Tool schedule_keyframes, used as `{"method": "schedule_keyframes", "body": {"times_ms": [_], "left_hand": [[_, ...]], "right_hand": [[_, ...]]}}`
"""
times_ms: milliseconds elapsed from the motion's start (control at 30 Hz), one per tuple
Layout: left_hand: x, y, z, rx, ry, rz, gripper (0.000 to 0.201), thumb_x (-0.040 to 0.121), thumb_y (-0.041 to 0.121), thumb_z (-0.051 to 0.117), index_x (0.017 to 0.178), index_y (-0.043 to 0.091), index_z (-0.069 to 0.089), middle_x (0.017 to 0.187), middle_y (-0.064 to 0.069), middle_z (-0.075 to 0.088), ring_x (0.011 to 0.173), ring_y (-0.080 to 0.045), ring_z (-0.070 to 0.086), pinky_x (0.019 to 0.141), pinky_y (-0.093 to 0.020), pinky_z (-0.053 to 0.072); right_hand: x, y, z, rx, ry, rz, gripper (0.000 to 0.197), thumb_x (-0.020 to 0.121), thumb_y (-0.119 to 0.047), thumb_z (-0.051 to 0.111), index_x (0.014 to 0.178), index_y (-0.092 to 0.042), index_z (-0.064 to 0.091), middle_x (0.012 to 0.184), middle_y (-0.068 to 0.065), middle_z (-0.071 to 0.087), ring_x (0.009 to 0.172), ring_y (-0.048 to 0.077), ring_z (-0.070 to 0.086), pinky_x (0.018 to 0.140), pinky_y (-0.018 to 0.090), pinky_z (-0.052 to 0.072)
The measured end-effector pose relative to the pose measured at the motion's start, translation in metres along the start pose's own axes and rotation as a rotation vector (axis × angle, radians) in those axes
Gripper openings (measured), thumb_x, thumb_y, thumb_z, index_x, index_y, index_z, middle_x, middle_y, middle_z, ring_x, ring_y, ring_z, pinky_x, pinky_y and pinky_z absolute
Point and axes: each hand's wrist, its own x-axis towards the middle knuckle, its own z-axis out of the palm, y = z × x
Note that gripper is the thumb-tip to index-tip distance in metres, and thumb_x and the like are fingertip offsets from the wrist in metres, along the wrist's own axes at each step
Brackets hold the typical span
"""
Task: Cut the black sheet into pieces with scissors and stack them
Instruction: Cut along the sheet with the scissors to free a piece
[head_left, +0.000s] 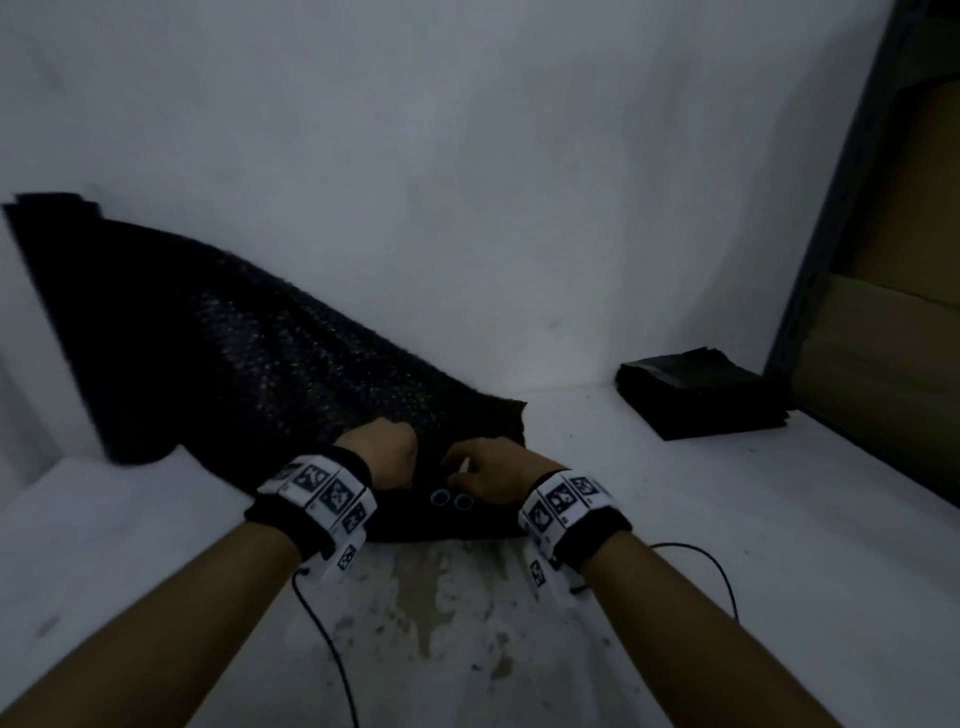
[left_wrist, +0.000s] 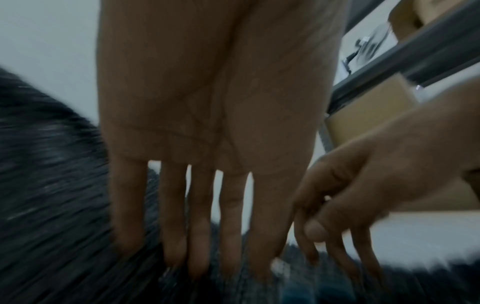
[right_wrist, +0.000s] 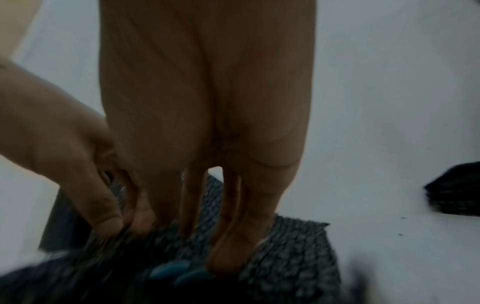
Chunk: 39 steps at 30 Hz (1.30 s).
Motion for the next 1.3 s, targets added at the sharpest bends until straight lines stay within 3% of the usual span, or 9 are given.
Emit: {"method": "schedule_keyframes", "body": {"times_ms": [133,333,567,733,800,900,967,1067,1300], "left_hand": [[-0.012,-0.019,0.036,-0.024,0.002,0.032,0.043,0.086,0.044,0.071,0.123,0.023,0.062,0.122,-0.002,0.056,0.108,-0.023,0.057,0.09,-0.035,0.051],[-0.013,-0.021,0.061,-0.092,-0.076,0.037,0.073,0.081,0.066,0.066,0.143,0.036,0.041,0.133,-0.002,0.037,0.122,-0.026,0.04,0.101,-0.039,0.042],[-0.013,0.006,0.059,-0.085,-0.084,0.116,0.085,0.078,0.074,0.062,0.15,0.039,0.032,0.118,0.003,0.029,0.12,-0.029,0.031,0.092,-0.036,0.036],[-0.005,0.021,0.057,-0.15,-0.049,0.202,0.079,0.086,0.064,0.063,0.151,0.028,0.037,0.138,-0.002,0.045,0.128,-0.024,0.044,0.103,-0.029,0.04],[-0.002,0.026,0.048,-0.205,0.012,0.205,0.067,0.088,0.054,0.066,0.145,0.023,0.049,0.14,0.0,0.052,0.126,-0.019,0.05,0.105,-0.028,0.042],[0.001,0.03,0.03,-0.113,0.295,0.137,0.05,0.089,0.046,0.067,0.133,0.026,0.058,0.135,-0.002,0.051,0.124,-0.021,0.048,0.104,-0.036,0.044],[0.007,0.029,0.02,0.033,0.382,0.042,0.056,0.088,0.052,0.064,0.138,0.033,0.05,0.148,-0.003,0.034,0.14,-0.028,0.028,0.117,-0.051,0.025],[0.023,0.022,0.012,0.004,0.231,-0.071,0.07,0.084,0.066,0.061,0.144,0.039,0.038,0.163,-0.004,0.006,0.15,-0.036,0.0,0.117,-0.065,0.002],[0.057,0.012,0.038,-0.15,-0.161,-0.098,0.112,0.065,0.083,0.066,0.153,0.038,0.012,0.165,-0.009,-0.005,0.148,-0.048,-0.005,0.116,-0.065,0.018]], "right_hand": [[0.005,-0.011,0.025,-0.08,-0.003,0.049,0.036,0.102,-0.037,0.052,0.133,-0.019,0.058,0.135,0.016,0.056,0.122,0.034,0.053,0.096,0.033,0.043],[0.001,-0.005,0.028,-0.185,0.037,0.169,0.035,0.098,-0.042,0.056,0.119,-0.015,0.052,0.124,0.017,0.055,0.104,0.034,0.059,0.088,0.041,0.053],[-0.011,0.008,0.026,-0.228,0.126,0.292,0.046,0.099,-0.046,0.053,0.129,-0.01,0.052,0.13,0.02,0.052,0.113,0.036,0.057,0.088,0.038,0.05],[-0.017,0.025,0.024,-0.279,0.173,0.399,0.048,0.098,-0.042,0.058,0.127,-0.004,0.058,0.13,0.017,0.057,0.114,0.031,0.061,0.091,0.037,0.054],[-0.019,0.035,0.019,-0.291,0.171,0.433,0.044,0.097,-0.041,0.06,0.12,-0.004,0.063,0.126,0.015,0.06,0.112,0.028,0.062,0.09,0.035,0.054],[-0.024,0.05,0.011,-0.276,0.16,0.485,0.045,0.095,-0.043,0.063,0.121,-0.005,0.064,0.124,0.013,0.063,0.111,0.026,0.063,0.088,0.034,0.056],[-0.026,0.061,0.006,-0.259,0.164,0.524,0.049,0.094,-0.043,0.063,0.125,-0.005,0.061,0.124,0.012,0.064,0.111,0.025,0.063,0.089,0.034,0.056],[-0.03,0.075,-0.002,-0.227,0.163,0.559,0.048,0.093,-0.047,0.063,0.118,-0.005,0.065,0.121,0.011,0.066,0.109,0.024,0.064,0.086,0.03,0.055],[-0.029,0.098,-0.013,-0.221,0.194,0.607,0.047,0.091,-0.052,0.064,0.109,-0.009,0.067,0.116,0.009,0.067,0.105,0.022,0.064,0.079,0.028,0.051]]}}
